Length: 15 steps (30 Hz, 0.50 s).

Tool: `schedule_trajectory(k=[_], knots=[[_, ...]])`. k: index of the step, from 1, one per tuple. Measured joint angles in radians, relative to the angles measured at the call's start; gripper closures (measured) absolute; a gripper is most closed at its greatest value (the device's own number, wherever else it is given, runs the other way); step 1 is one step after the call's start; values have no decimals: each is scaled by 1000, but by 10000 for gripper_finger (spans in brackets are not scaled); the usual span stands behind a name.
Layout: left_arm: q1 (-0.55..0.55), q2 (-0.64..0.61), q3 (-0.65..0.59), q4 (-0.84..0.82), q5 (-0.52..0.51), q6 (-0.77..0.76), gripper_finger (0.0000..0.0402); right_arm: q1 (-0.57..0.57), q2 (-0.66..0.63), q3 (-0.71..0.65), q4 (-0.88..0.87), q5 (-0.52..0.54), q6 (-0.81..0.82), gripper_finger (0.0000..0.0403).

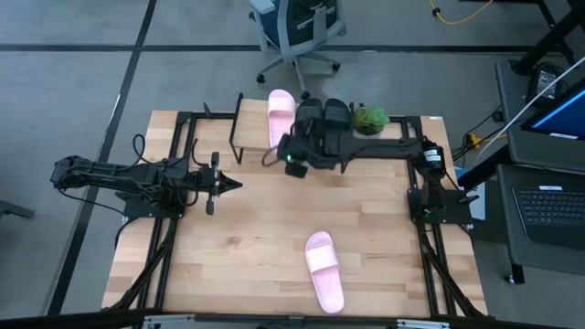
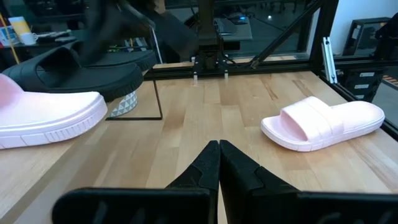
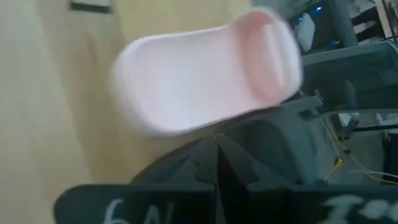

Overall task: Pick and place slides into the shelf
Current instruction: Put the pink slides on the shelf

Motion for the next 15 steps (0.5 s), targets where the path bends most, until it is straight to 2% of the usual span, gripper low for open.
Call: schedule_trajectory(k=[6, 15], knots=[[0, 0, 0, -4, 0, 7, 398, 94, -58, -185, 20, 150, 178, 401], [0, 0, 0, -2, 0, 3, 398, 281, -298, -478, 183, 159, 333, 402]])
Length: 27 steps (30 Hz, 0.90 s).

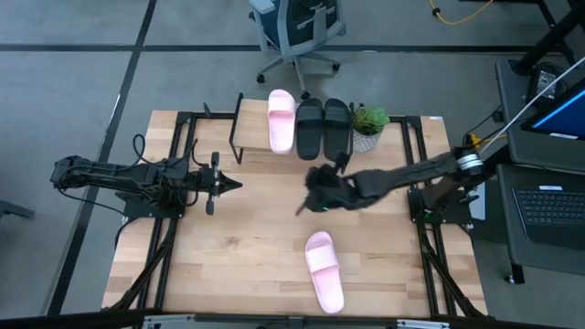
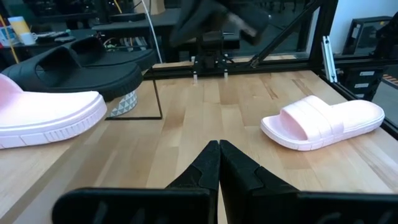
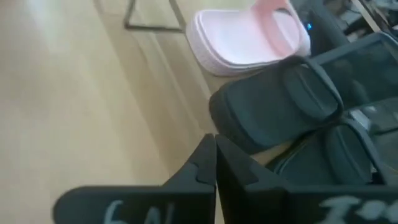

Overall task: Pick and place slides into the shelf
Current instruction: Put the pink slides on the shelf

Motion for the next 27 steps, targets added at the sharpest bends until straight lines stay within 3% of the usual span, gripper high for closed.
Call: schedule_trajectory(k=[5, 9, 20, 27], knots=[[0, 0, 0, 2, 0, -1, 398, 125, -125, -150, 86, -7, 8, 402], [-1, 0, 0, -1, 0, -4, 398, 235, -191, -214, 90, -80, 14, 402], [-2, 0, 0, 2, 0, -4, 398, 435, -188, -232, 100, -122, 86, 399], [-2, 0, 0, 2, 0, -5, 398, 484, -82, -190, 151, -257, 126, 401]])
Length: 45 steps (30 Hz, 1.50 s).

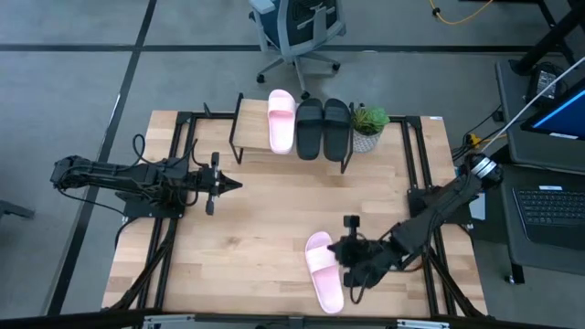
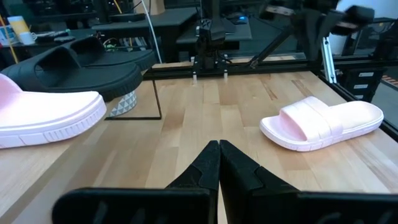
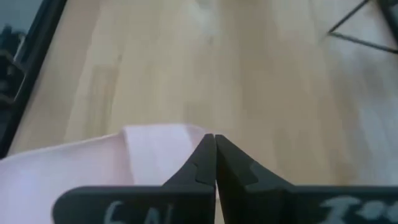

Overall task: Pick and place slides into the shelf
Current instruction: Put the pink slides on the shelf

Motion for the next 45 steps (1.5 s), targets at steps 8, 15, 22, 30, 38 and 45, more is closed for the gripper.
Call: schedule_trajectory(k=[8, 15, 22, 30, 38, 45], knots=[[0, 0, 0, -1, 0, -52, 398, 65, 158, 200, -269, -11, 164, 401], [0, 0, 0, -1, 0, -52, 398, 108, 290, 322, -302, -13, 190, 402], [0, 0, 0, -6, 0, -75, 398, 142, 404, 524, -505, -33, 322, 402], [0, 0, 0, -8, 0, -77, 398, 141, 436, 566, -557, -43, 343, 389], [0, 0, 0, -8, 0, -77, 398, 115, 436, 564, -571, -46, 367, 379], [0, 0, 0, -25, 0, -77, 398, 108, 436, 563, -570, -47, 366, 378]])
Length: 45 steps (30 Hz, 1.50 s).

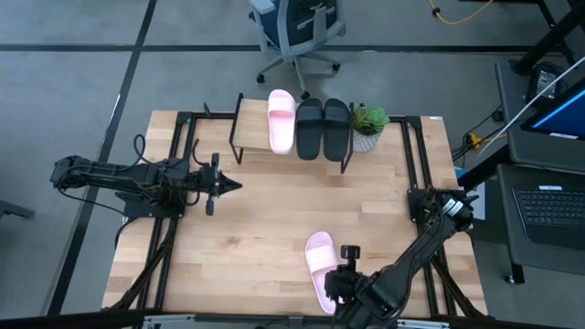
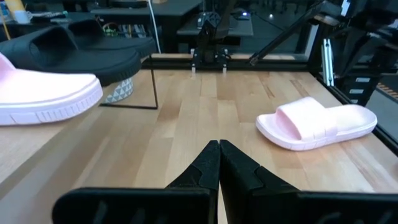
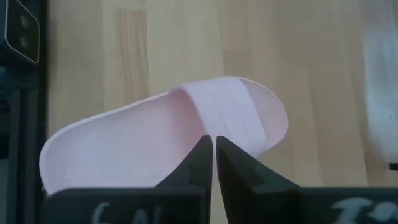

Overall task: Pick and place slides into the shelf
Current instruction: Put the pink slides on the shelf

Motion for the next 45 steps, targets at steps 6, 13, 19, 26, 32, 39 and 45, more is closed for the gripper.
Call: schedule_trajectory(k=[6, 13, 19, 26, 32, 39, 45], knots=[[0, 0, 0, -39, 0, 0, 398, 0, 0, -1, 2, 0, -26, 378], [0, 0, 0, -42, 0, -3, 398, -2, 0, -1, 2, 0, -4, 377], [0, 0, 0, -42, 0, -4, 398, -2, 0, -1, 2, 1, 20, 377], [0, 0, 0, -42, 0, -4, 398, -2, 0, -1, 1, 3, 24, 377], [0, 0, 0, -42, 0, -4, 398, -3, 0, -1, 2, 3, 75, 377], [0, 0, 0, -42, 0, -4, 398, -4, 33, -1, 7, 3, 41, 335], [0, 0, 0, -42, 0, -28, 398, -4, 64, -2, 7, 3, -59, 300]])
